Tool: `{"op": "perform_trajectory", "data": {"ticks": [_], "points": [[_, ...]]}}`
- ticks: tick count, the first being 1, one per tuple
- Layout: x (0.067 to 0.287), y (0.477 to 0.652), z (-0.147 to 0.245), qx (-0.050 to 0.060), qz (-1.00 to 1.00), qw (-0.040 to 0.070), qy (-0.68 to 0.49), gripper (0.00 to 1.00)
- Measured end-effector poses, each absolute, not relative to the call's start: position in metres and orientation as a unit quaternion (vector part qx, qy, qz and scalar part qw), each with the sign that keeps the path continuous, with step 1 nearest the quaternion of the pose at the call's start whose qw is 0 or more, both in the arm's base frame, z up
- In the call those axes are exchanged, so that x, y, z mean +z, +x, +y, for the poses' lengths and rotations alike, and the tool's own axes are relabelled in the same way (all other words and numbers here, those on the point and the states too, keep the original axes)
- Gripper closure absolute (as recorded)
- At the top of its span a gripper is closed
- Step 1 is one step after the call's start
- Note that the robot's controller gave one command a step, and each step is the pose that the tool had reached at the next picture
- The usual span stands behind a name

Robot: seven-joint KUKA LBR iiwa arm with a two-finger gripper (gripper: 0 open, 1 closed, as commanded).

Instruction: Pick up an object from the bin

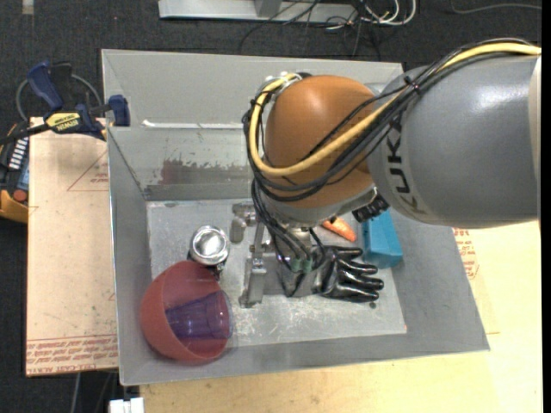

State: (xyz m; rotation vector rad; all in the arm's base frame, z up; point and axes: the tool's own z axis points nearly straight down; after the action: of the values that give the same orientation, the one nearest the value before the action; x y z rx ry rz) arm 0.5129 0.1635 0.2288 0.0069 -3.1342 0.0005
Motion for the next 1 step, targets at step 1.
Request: {"op": "perform_trajectory", "data": {"ticks": [1], "points": [[0.2332, 0.5146, 0.1623, -0.001, -1.000, 0.000, 0.000, 0.00]]}}
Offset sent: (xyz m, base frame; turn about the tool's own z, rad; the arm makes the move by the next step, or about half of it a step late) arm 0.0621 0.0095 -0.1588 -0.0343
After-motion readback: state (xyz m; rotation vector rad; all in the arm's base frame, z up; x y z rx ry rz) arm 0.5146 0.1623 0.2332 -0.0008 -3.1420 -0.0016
